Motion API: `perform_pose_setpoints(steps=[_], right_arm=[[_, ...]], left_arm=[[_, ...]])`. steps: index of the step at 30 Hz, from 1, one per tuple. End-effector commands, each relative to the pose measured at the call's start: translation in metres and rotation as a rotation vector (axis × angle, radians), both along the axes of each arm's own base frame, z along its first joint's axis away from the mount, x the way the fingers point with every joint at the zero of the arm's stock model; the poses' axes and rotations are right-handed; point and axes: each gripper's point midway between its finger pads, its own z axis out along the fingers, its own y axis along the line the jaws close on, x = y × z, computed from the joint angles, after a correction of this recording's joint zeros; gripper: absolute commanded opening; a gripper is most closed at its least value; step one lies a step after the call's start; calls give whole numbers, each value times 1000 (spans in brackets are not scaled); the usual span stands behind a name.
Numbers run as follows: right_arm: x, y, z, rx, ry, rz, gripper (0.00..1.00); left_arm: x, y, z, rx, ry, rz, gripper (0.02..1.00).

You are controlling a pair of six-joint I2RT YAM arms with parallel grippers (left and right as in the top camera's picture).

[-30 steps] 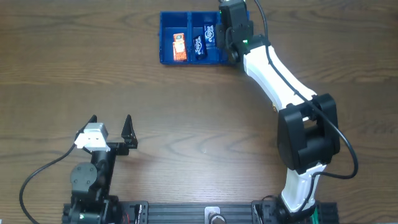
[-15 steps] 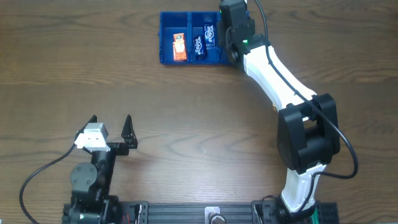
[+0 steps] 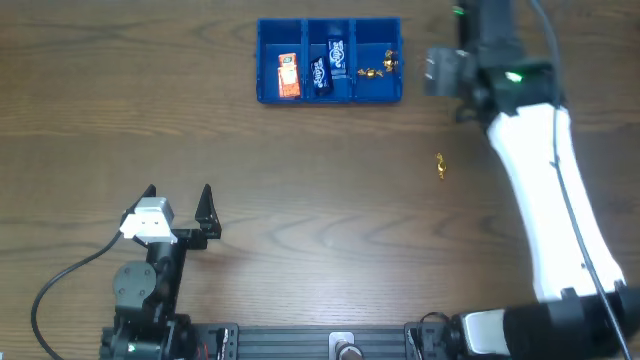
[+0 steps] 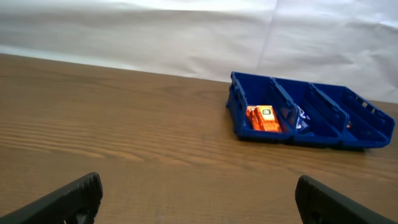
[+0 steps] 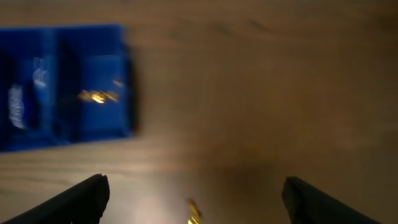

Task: Sort Candies Into Trays

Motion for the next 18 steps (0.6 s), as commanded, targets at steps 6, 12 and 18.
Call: perform_pose_setpoints(steps=[6, 12, 18], right_arm=[[-62, 3, -141, 72, 355, 20, 917], [-66, 5, -174, 200, 390, 19, 893], [-60, -2, -200, 203, 430, 29, 879]], left_arm=[[0, 4, -18, 22, 48, 18, 998], [0, 4, -18, 22, 48, 18, 998], [0, 4, -18, 22, 48, 18, 998]])
